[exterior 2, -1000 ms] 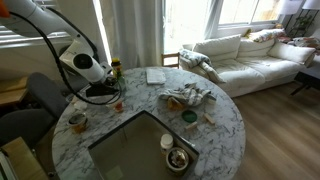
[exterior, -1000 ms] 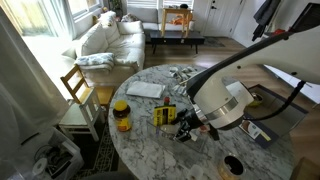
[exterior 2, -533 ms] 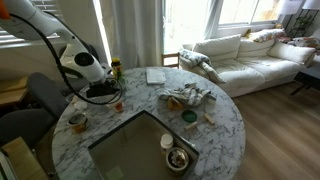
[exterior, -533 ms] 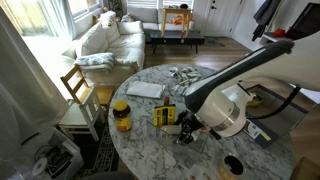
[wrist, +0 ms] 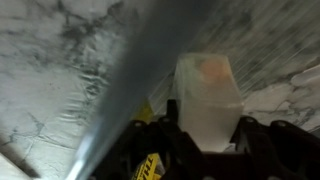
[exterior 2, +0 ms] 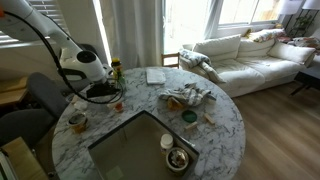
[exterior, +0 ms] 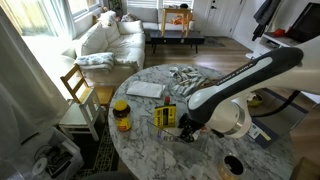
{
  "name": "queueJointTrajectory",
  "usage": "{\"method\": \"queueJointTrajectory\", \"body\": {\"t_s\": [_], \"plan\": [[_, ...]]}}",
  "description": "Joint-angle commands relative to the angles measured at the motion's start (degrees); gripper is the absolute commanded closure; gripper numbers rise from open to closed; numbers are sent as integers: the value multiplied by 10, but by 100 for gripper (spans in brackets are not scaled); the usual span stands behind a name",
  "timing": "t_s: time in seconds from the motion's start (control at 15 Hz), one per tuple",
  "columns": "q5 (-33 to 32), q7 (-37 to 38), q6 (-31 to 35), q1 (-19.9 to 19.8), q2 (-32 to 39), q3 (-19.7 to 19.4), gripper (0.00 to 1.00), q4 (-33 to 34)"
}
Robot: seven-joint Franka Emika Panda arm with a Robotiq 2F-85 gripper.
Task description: Make the laying bottle in the clear storage box stand upright in the storage box
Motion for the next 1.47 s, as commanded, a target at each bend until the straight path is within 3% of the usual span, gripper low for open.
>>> {"method": "queueJointTrajectory", "body": {"t_s": [0.0,0.07,0.2,0.27,0.33,0.4,0.53,0.73,1.4], "plan": [[-122,132,-58,50,-62,-78,82,-57],[-178,183,-74,49,-72,-86,82,-67],[-259,266,-119,88,-90,-140,82,-69],[-312,312,-137,74,-94,-135,82,-68],[-355,356,-162,108,-101,-176,81,-63],[-404,392,-178,63,-106,-136,32,-55],[-457,422,-213,48,-110,-123,26,-33],[-488,427,-257,31,-96,-104,2,2],[-523,442,-262,17,-18,-79,0,91]]}}
